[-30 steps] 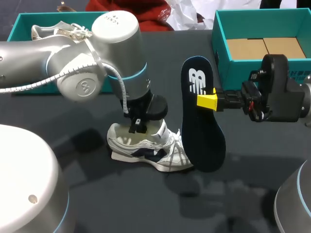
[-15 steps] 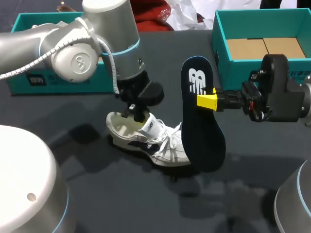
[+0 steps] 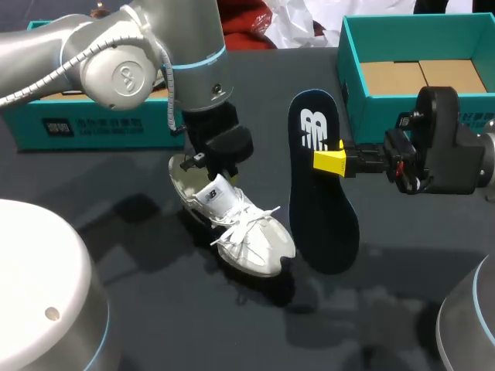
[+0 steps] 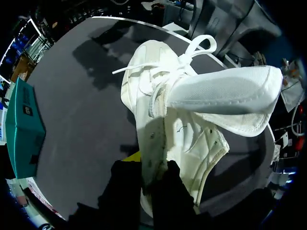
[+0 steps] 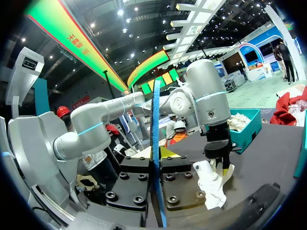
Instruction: Take the shoe out of the shoebox, open the shoe tongue, remove and reinsert the insole, then place the shoe into the shoebox
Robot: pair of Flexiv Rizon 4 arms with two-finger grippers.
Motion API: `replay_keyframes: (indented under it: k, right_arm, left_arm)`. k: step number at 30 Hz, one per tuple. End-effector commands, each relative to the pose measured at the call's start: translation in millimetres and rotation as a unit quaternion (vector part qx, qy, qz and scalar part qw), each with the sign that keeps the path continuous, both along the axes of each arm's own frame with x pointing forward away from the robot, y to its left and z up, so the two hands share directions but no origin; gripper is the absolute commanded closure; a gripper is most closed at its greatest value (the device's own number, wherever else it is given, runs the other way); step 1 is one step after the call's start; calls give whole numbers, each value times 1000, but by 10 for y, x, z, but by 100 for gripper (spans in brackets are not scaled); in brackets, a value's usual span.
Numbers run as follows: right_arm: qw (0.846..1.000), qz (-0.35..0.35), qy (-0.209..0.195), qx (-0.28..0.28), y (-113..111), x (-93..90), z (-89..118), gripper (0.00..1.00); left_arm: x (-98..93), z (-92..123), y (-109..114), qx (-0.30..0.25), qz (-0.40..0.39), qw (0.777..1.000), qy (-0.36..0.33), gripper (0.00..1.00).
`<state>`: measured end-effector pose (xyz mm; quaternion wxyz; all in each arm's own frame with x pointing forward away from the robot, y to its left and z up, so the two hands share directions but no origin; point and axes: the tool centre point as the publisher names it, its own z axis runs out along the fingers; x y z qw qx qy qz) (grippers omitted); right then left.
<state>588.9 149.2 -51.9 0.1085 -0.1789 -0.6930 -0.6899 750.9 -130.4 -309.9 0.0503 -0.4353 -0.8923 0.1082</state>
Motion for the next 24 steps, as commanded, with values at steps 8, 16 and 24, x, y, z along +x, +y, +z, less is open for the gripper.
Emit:
replay_keyframes:
  k: [8, 16, 24]
  right_arm:
    - [1000, -8, 0, -1, -29, -95, 3, 100]
    - [1000, -8, 0, -1, -29, -95, 3, 100]
    - [1000, -8, 0, -1, -29, -95, 3, 100]
  left_arm:
    - [-121, -42, 37, -16, -123, 992, -36, 100]
    - [-232, -86, -27, -26, -188, 980, -53, 100]
    - [-403, -137, -80, -40, -241, 968, -65, 100]
